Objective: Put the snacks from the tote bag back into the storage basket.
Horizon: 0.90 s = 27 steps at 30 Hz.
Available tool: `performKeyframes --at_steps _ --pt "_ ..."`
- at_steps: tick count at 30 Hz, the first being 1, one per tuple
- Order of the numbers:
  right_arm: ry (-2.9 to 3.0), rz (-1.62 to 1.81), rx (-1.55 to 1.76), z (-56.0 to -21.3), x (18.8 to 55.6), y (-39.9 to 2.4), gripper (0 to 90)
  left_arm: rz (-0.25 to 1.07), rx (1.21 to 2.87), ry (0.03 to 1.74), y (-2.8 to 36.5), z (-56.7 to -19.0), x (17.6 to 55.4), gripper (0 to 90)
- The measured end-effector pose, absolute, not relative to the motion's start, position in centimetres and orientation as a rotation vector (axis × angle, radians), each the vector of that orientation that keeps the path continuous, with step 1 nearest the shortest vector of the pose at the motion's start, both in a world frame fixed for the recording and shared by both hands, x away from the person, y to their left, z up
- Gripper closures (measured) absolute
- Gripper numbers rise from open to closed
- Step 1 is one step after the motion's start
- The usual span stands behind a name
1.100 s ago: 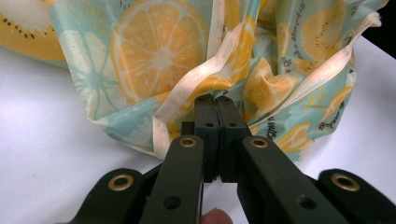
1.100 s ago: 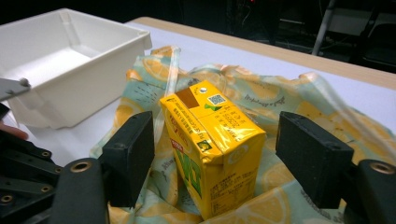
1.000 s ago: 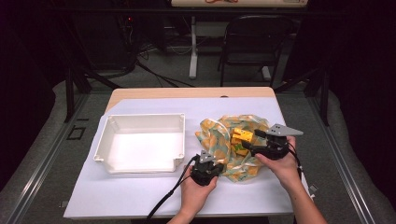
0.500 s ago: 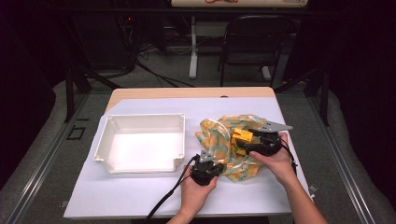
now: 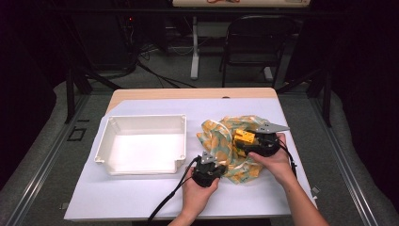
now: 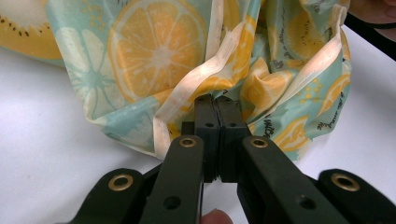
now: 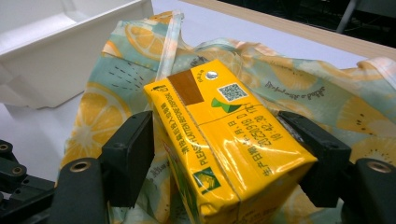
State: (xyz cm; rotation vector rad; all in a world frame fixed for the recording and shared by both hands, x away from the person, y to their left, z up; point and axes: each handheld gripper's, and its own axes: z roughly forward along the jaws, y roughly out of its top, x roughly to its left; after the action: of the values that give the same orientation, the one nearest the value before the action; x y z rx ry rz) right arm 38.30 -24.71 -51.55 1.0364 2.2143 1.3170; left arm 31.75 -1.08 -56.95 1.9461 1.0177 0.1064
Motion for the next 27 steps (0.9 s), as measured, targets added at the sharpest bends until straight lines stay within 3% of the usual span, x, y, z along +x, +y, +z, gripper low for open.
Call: performKeyframes --at_steps 27 --pt "2.247 1.346 1.026 -52.25 39.02 -24.59 29.3 0.112 1.950 1.005 -1.05 -56.94 31.76 89.6"
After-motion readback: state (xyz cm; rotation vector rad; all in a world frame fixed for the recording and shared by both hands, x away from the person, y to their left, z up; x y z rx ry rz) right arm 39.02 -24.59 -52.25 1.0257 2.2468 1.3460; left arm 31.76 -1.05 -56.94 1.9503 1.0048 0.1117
